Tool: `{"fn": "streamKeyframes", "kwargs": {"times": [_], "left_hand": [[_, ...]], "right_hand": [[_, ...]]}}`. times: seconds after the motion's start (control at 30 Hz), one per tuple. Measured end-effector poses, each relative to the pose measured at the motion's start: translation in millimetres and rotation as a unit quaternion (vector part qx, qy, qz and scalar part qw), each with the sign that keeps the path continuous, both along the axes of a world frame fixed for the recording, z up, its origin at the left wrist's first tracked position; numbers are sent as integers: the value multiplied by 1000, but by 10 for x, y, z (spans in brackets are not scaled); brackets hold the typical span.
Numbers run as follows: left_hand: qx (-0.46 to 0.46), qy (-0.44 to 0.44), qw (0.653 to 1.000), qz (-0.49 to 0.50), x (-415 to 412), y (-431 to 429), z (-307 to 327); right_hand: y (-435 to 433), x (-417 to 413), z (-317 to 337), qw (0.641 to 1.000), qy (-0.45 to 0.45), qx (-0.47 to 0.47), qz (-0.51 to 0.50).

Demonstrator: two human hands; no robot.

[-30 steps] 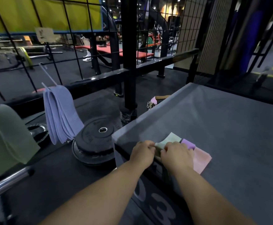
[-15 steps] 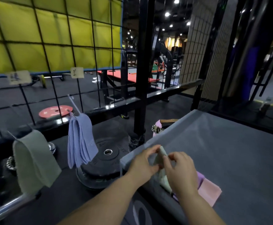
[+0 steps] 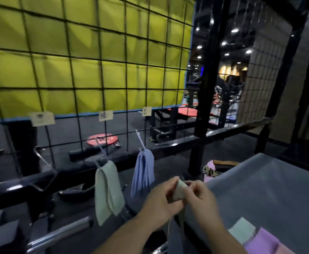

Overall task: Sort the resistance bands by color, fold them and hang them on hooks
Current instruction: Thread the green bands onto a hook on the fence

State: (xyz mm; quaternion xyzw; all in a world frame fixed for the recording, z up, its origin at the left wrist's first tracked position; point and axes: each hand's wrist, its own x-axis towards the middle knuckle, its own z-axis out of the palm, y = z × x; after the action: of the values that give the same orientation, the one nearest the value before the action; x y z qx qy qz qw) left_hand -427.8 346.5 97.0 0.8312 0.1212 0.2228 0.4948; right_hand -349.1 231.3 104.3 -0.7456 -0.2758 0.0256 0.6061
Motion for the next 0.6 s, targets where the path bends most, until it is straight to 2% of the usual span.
{"fn": "streamKeyframes", "kwargs": {"times": [0.2,0.3,0.47,0.6], "left_hand": [[-41,-11,996,74,-462,236,50],[-22,-19,992,120,-705,275,68],[-47,-58,984,163,-1024,278,101],[-44,-86,979,181,-1267,278,184]], "right_hand": [[373,-252,43,985,76,53,143],[527,-391,35,977,78,70,187],[617,-636,118,961,77,81,255],[638,-744,171,947,50,65,310]]}}
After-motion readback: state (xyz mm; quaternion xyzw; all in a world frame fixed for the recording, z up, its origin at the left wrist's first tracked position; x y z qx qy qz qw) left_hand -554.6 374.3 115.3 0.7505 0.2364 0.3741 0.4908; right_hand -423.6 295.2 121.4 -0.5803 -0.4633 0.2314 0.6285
